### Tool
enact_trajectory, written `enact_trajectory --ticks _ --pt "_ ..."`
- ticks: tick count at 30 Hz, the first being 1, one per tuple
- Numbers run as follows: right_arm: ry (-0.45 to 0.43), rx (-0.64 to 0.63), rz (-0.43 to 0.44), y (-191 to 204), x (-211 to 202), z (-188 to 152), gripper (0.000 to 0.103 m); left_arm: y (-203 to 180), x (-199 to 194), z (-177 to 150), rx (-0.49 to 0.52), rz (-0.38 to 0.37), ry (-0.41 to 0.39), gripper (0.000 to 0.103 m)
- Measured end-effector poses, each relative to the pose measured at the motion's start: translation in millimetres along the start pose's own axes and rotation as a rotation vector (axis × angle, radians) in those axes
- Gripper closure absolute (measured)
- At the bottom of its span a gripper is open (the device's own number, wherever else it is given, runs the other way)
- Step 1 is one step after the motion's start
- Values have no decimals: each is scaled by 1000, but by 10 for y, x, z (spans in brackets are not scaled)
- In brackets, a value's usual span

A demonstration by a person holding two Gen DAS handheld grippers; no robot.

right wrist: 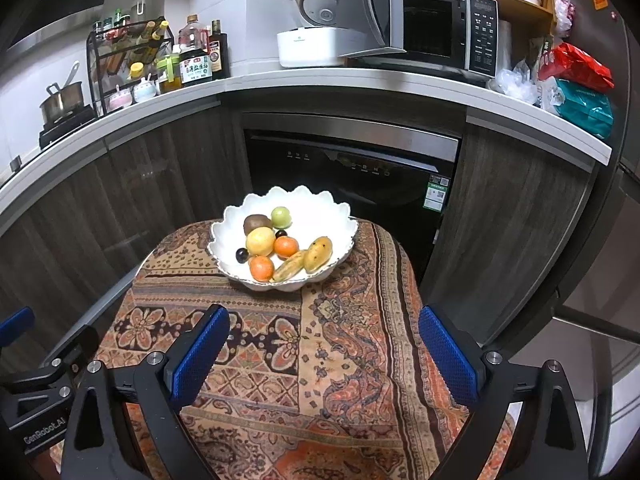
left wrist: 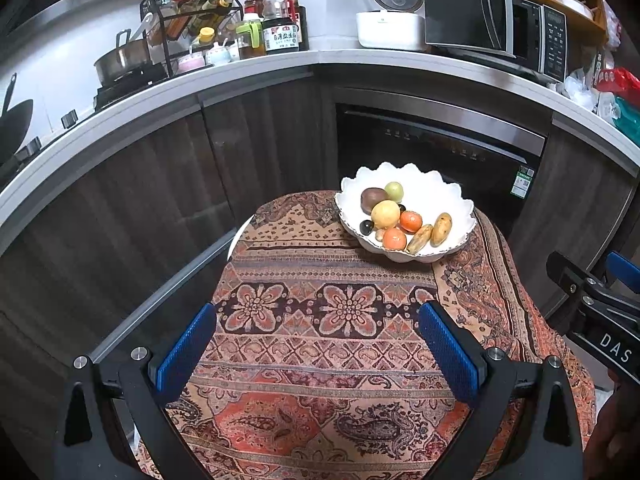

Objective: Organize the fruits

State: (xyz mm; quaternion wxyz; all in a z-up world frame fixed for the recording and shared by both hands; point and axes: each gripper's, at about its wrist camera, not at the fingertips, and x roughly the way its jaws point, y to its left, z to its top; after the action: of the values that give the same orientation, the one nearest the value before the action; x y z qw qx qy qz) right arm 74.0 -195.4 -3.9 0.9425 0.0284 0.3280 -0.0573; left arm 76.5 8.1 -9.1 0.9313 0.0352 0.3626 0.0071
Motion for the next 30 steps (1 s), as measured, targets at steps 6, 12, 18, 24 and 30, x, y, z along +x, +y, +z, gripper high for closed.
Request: enact_trajectory --ticks 6,12,18,24,30 --pt "-1 2 5 -7 0 7 7 -4 -18 17 0 -1 -5 0" --pt "-1 1 4 -8 0 7 7 -10 -8 14 -1 -4 1 0" --pt "-1 1 5 -6 0 8 7 0 -1 14 0 -4 1 0" --pt "1 2 5 -6 0 8 7 7 -14 15 3 -1 -7 0" --pt "1 1 5 -6 1 6 7 4 -30 21 5 1 -8 0"
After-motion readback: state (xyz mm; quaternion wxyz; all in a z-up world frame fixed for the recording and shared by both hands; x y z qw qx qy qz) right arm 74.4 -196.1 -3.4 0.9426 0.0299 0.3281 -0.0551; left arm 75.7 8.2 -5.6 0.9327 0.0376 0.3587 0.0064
